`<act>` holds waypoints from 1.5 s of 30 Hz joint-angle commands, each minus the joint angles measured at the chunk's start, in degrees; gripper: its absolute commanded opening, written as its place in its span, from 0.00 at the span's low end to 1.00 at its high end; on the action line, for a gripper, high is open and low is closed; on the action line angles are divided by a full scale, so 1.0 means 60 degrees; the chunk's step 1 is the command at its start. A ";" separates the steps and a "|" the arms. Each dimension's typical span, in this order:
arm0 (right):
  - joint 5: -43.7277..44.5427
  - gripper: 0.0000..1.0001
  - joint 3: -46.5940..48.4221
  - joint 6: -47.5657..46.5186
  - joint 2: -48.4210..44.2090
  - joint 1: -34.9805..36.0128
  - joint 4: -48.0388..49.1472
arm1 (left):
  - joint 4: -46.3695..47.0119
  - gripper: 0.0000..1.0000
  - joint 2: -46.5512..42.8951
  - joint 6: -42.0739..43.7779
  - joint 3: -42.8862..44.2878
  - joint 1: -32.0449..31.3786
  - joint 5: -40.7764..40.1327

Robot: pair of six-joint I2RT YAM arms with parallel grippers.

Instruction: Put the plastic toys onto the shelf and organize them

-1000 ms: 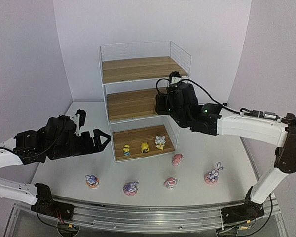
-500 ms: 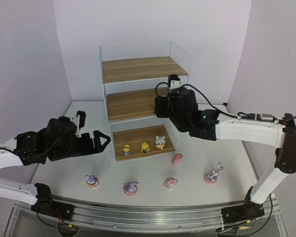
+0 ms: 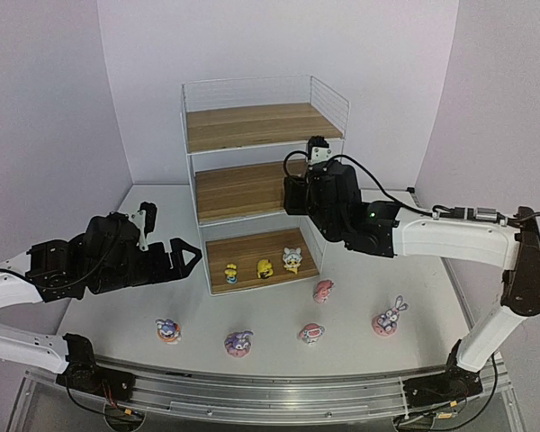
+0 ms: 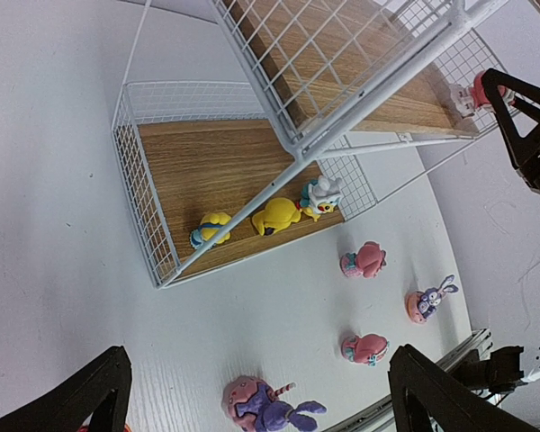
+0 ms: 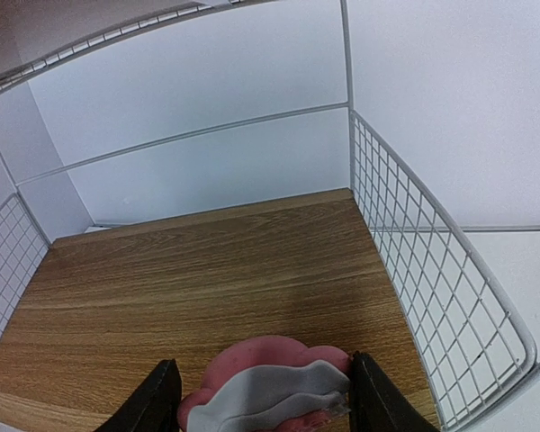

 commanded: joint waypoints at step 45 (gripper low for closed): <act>-0.0929 0.95 -0.0128 0.0413 -0.0973 -0.0033 -0.0702 | 0.0047 1.00 -0.0359 -0.0098 -0.0044 -0.0019 -0.0143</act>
